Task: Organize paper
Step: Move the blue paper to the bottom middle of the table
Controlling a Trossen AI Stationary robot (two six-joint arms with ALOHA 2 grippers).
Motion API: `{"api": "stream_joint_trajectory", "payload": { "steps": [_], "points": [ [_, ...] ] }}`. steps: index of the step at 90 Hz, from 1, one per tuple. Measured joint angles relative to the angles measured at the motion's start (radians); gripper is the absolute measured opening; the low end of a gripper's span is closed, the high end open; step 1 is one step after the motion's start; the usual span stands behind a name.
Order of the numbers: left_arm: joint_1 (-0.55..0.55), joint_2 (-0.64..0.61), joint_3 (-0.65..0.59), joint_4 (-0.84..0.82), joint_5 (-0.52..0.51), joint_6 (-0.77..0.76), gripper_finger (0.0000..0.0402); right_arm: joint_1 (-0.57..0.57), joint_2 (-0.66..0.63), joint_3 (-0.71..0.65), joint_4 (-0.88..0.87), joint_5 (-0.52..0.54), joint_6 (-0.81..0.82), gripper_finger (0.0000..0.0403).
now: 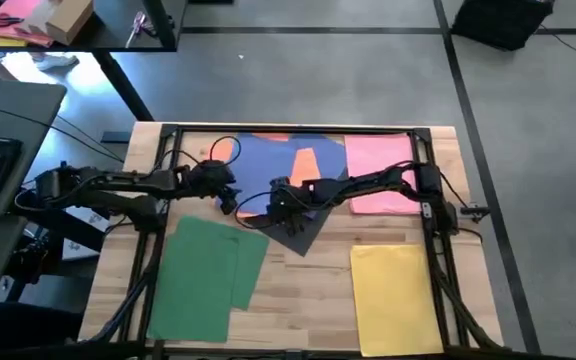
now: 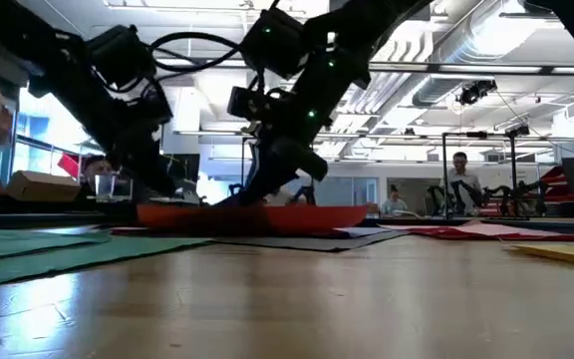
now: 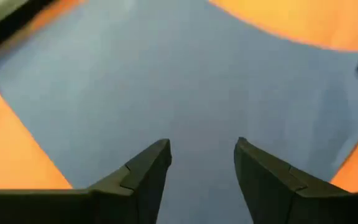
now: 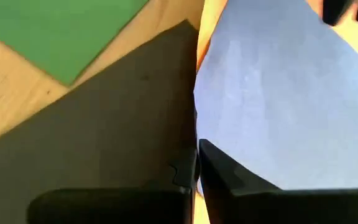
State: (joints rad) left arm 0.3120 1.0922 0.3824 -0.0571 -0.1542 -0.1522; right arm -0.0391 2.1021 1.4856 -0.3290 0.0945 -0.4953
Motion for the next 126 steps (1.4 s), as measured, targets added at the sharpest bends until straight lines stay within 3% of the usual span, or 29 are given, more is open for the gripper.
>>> {"api": "stream_joint_trajectory", "payload": {
  "steps": [17,35,51,71,82,91,105,126],
  "points": [
    [-0.125,-0.014,0.0,0.015,0.092,-0.024,0.0168,-0.016,0.0,0.014,-0.013,0.001,0.103,0.0],
    [-0.318,0.006,0.0,0.034,-0.036,-0.086,0.0168,-0.03,-0.007,0.014,-0.028,0.005,0.12,0.0],
    [-0.413,-0.08,0.0,0.03,-0.041,-0.124,0.0168,-0.017,-0.065,0.013,-0.128,-0.027,0.095,0.0],
    [-0.455,-0.171,0.001,0.018,-0.048,-0.126,0.0168,0.031,-0.1,0.005,-0.3,-0.346,0.276,0.0],
    [-0.469,-0.162,0.001,0.008,-0.066,-0.133,0.0168,0.133,-0.091,-0.043,-0.321,-0.419,0.316,0.0],
    [-0.474,-0.129,0.002,0.002,-0.065,-0.134,0.0168,0.249,-0.09,-0.079,-0.286,-0.404,0.363,0.0],
    [-0.487,-0.066,0.002,0.026,-0.065,-0.156,0.0168,0.418,-0.09,-0.08,-0.237,-0.267,0.46,0.0],
    [-0.529,0.09,0.002,0.262,-0.058,-0.182,0.0168,0.627,-0.086,-0.081,-0.307,-0.081,0.468,0.0]
  ]
}}
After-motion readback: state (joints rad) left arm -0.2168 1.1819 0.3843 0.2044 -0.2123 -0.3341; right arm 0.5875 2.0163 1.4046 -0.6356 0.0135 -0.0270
